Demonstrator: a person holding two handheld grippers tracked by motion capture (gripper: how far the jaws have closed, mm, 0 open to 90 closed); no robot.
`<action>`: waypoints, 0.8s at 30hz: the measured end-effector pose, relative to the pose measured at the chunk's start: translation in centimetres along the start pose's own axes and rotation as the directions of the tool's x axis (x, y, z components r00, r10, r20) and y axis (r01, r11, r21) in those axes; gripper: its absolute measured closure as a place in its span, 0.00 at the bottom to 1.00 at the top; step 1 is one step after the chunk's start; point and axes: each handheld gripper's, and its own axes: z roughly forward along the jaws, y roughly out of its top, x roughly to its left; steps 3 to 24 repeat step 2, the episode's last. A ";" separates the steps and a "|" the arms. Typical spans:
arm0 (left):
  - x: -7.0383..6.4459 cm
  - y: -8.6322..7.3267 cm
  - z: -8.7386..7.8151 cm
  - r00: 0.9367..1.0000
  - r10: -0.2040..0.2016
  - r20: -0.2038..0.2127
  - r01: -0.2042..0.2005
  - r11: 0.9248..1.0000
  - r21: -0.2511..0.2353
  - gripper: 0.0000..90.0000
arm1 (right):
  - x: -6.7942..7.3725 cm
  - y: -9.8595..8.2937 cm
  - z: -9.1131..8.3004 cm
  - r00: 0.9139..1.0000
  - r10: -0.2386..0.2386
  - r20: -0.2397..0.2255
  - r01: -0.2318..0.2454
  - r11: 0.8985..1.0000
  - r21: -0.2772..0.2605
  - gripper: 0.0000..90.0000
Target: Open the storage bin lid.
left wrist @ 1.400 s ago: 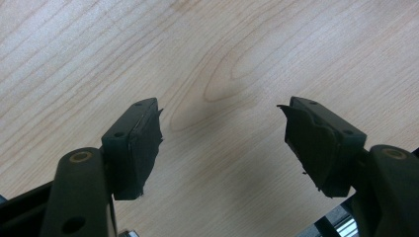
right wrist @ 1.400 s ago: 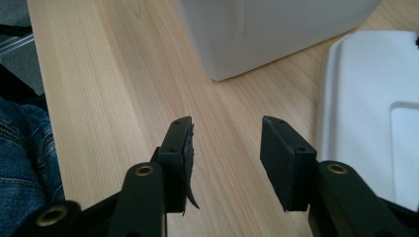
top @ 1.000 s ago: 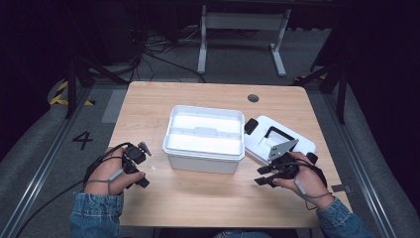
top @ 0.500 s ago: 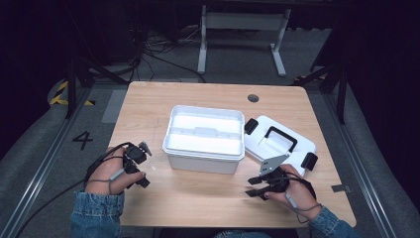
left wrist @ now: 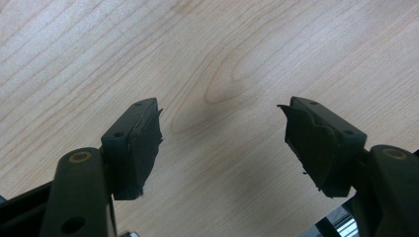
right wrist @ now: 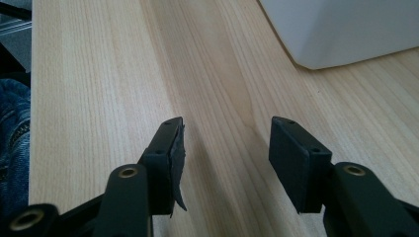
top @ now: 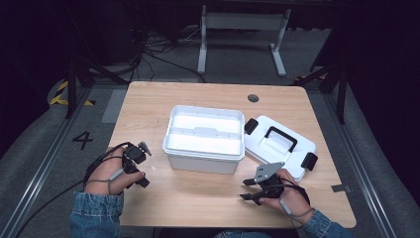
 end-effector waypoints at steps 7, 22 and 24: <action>0.0 0.0 0.0 1.000 -0.002 0.000 0.002 1.000 0.002 0.34 | 0.0 0.0 0.0 1.000 -0.001 -0.002 0.001 1.000 0.001 0.54; 0.0 0.0 0.0 1.000 -0.002 0.000 0.002 1.000 0.002 0.34 | 0.0 0.0 0.0 1.000 -0.001 -0.002 0.001 1.000 0.001 0.54; 0.0 0.0 0.0 1.000 -0.002 0.000 0.002 1.000 0.002 0.34 | 0.0 0.0 0.0 1.000 -0.001 -0.002 0.001 1.000 0.001 0.54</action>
